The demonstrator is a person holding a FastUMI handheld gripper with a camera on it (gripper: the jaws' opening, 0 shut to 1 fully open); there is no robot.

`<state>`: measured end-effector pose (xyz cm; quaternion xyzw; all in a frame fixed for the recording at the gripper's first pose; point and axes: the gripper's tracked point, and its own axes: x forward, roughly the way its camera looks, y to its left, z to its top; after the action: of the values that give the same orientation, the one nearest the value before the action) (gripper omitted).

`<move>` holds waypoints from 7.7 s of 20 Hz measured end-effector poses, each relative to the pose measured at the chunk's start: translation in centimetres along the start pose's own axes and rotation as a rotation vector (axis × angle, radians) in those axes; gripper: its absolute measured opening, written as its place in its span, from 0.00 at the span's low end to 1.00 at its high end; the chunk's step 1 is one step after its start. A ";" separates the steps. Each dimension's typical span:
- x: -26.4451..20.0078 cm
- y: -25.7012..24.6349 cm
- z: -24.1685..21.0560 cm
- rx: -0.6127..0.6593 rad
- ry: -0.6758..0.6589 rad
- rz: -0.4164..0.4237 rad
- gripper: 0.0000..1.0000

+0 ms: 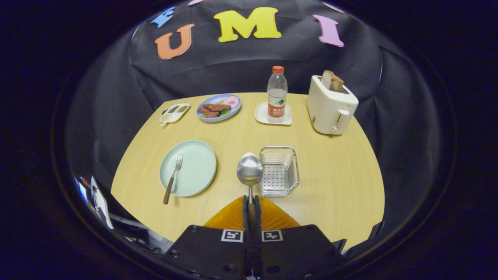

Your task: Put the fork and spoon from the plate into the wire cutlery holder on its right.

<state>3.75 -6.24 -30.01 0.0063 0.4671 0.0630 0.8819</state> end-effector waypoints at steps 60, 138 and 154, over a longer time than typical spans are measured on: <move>14.1 25.0 -3.5 0.100 0.192 0.040 0.80; 3.5 -2.5 5.1 0.124 0.441 -0.036 0.25; -8.3 5.3 13.3 -0.028 -0.262 -0.109 0.93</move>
<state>9.57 -1.36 -15.34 -0.0232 0.3469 0.0203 0.9374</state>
